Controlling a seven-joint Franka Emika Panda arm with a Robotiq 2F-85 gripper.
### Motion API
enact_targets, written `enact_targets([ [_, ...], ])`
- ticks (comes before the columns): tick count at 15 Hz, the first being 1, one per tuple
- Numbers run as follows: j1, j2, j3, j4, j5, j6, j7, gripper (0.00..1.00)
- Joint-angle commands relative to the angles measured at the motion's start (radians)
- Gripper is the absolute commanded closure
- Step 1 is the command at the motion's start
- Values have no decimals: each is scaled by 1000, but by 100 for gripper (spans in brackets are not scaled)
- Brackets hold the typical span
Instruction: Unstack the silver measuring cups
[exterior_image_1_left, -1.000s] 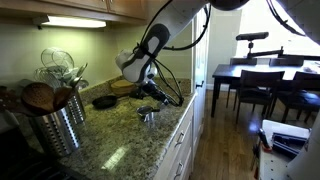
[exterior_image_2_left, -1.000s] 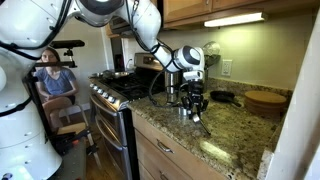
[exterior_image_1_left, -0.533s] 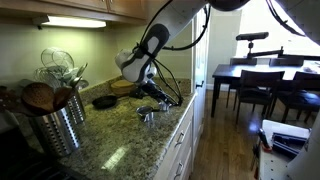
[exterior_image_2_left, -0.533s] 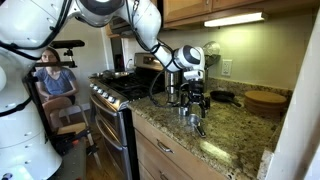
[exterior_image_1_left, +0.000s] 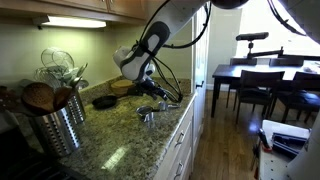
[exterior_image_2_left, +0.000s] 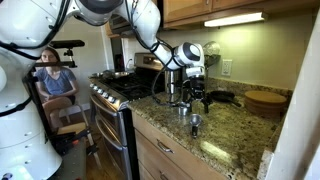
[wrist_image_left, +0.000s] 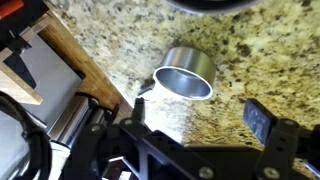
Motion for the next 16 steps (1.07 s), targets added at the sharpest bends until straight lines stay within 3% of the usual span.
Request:
enact_targets([
  [1, 1, -97, 15, -85, -13, 41, -96, 0],
  [5, 4, -148, 24, -100, 30, -16, -110, 0],
  [16, 20, -219, 57, -59, 171, -223, 43, 0],
])
